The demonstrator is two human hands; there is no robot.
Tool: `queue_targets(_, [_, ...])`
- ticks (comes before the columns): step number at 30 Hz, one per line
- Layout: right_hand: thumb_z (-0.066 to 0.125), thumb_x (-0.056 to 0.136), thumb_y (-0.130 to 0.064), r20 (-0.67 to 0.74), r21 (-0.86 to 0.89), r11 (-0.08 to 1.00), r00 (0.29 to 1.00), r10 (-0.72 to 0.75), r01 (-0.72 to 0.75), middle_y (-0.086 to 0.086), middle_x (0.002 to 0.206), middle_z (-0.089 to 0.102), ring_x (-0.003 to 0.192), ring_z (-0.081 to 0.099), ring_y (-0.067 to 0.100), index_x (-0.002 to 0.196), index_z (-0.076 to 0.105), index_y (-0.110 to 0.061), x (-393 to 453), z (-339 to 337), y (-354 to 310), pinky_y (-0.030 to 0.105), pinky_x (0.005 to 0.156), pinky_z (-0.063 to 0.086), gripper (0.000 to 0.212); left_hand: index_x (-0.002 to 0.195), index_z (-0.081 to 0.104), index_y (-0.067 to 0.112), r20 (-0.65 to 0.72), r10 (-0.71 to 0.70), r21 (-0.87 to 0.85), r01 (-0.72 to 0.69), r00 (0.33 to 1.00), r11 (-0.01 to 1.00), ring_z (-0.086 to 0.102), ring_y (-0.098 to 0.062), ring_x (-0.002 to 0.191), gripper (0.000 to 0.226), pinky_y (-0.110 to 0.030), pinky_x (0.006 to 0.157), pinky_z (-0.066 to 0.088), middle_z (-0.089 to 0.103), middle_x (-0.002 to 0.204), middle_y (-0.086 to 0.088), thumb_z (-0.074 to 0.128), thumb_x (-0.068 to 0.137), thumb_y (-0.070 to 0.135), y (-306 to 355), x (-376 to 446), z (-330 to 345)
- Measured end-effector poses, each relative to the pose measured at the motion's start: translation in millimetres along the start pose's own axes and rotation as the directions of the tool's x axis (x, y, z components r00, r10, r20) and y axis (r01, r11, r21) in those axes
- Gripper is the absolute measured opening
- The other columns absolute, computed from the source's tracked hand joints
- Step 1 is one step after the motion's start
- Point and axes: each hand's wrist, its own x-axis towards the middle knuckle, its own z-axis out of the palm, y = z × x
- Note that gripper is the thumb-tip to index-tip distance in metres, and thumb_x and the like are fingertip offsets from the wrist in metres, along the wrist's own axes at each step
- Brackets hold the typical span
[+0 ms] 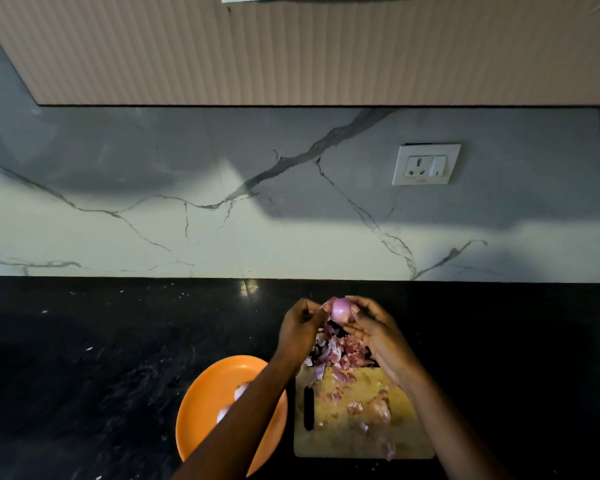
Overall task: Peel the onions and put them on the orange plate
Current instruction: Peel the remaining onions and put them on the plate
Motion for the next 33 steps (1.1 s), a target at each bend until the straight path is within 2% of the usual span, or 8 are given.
queue_targets(6, [0.080,0.083,-0.019,0.011,-0.133,0.991,1.000,-0.003,0.005,0.000,0.117,0.073,0.111,0.069,0.015,0.120,0.067,-0.023,-3.7,0.7,1.1,0.033,0.095,0.057,0.039,0.088,0.062,0.015,-0.029,0.056,0.119,-0.052,0.998,0.991,0.065,-0.005,0.076,0.010,-0.019,0.070,0.052,0.067,0.082,0.002,0.065,0.097,0.020,-8.2,3.4,-4.3])
queue_targets(9, [0.078,0.085,-0.012,0.059,-0.122,0.992,0.998,0.024,-0.016,-0.002,0.113,0.075,0.107,0.070,0.011,0.123,0.063,-0.022,-4.9,2.5,-0.1,0.026,0.087,0.057,0.042,0.093,0.063,0.010,-0.110,-0.022,0.064,0.029,0.994,0.998,0.069,-0.014,0.086,0.009,-0.029,0.077,0.056,0.071,0.089,-0.002,0.064,0.097,0.019,-18.8,6.6,-8.0])
queue_targets(13, [0.079,0.078,-0.015,0.070,0.004,0.998,0.995,0.065,-0.065,0.005,0.118,0.072,0.111,0.069,0.019,0.124,0.059,-0.014,-5.2,-4.9,-1.2,0.026,0.087,0.054,0.050,0.094,0.065,0.003,-0.279,-0.169,0.023,0.182,0.945,0.983,0.069,-0.013,0.075,0.030,-0.031,0.065,0.054,0.071,0.079,0.002,0.068,0.092,0.033,-31.2,15.8,-27.2])
queue_targets(16, [0.082,0.074,-0.021,0.068,-0.056,0.998,0.997,0.036,-0.032,0.004,0.120,0.072,0.114,0.068,0.019,0.122,0.061,-0.014,-5.3,-14.6,-0.4,0.027,0.089,0.052,0.052,0.093,0.072,0.019,-0.080,-0.127,0.390,0.148,0.989,0.909,0.069,-0.007,0.087,0.013,-0.030,0.082,0.055,0.074,0.093,0.009,0.065,0.096,0.030,-39.1,20.4,-42.9])
queue_targets(19, [0.082,0.080,-0.014,0.074,-0.163,0.986,0.997,-0.011,0.023,0.001,0.119,0.072,0.112,0.067,0.014,0.122,0.065,-0.019,-2.8,-16.3,2.2,0.026,0.088,0.054,0.046,0.099,0.071,0.015,0.065,-0.094,0.525,0.046,0.993,0.850,0.069,-0.011,0.094,0.010,-0.024,0.084,0.054,0.073,0.101,0.003,0.073,0.090,0.017,-45.0,20.2,-41.5])
queue_targets(22, [0.085,0.078,-0.015,0.062,-0.242,0.969,0.997,-0.037,0.051,-0.001,0.118,0.072,0.110,0.068,0.014,0.121,0.065,-0.025,1.1,-15.7,6.6,0.027,0.091,0.055,0.049,0.101,0.070,0.018,0.132,-0.108,0.491,0.030,0.985,0.870,0.069,-0.011,0.093,0.013,-0.014,0.076,0.052,0.072,0.100,0.002,0.070,0.091,0.009,-40.9,15.6,-33.1])
queue_targets(27, [0.092,0.069,-0.013,0.024,-0.424,0.900,0.994,-0.102,0.103,-0.006,0.114,0.066,0.102,0.068,0.011,0.111,0.060,-0.032,4.7,-15.2,15.3,0.026,0.086,0.056,0.056,0.103,0.070,0.022,0.155,-0.061,0.213,0.026,0.986,0.977,0.067,-0.010,0.093,0.014,-0.027,0.086,0.051,0.070,0.097,0.007,0.058,0.101,0.028,-17.2,7.2,-17.0])
queue_targets(33, [0.091,0.070,-0.011,0.119,-0.457,0.869,0.981,-0.150,0.188,-0.007,0.114,0.072,0.103,0.068,0.007,0.120,0.065,-0.034,3.3,-14.1,12.1,0.021,0.081,0.055,0.060,0.117,0.071,0.018,0.216,0.033,0.139,-0.064,0.976,0.988,0.071,-0.013,0.099,0.022,-0.033,0.092,0.056,0.075,0.107,0.001,0.065,0.096,0.024,-8.9,6.5,-9.6])
